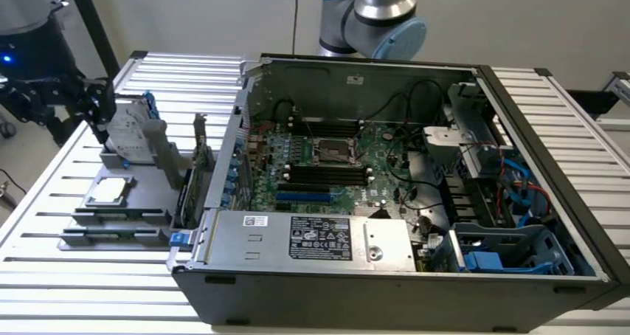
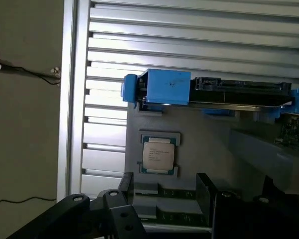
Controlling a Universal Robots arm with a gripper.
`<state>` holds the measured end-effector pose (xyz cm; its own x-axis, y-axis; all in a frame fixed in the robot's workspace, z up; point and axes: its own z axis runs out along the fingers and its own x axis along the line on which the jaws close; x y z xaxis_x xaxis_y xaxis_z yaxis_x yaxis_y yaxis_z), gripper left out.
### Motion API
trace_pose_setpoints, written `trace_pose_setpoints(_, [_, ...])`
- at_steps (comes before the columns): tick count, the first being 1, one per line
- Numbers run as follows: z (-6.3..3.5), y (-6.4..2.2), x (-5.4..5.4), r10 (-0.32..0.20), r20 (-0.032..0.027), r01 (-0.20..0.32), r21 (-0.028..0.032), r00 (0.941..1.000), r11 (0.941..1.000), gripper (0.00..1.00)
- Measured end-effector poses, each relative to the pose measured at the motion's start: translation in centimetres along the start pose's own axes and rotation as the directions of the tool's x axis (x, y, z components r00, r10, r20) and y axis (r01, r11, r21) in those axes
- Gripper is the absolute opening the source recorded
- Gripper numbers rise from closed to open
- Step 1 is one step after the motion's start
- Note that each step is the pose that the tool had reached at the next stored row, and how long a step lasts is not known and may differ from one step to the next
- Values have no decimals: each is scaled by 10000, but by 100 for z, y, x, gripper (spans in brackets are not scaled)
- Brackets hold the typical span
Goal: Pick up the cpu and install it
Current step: 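Pick up the cpu and move it towards the insertion slot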
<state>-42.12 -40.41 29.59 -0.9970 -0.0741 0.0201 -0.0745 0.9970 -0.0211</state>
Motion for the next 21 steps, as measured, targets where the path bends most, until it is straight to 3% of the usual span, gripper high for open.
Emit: trace_pose_setpoints(21, [383,-31,-5,-1,0,1,0,10000,10000,62])
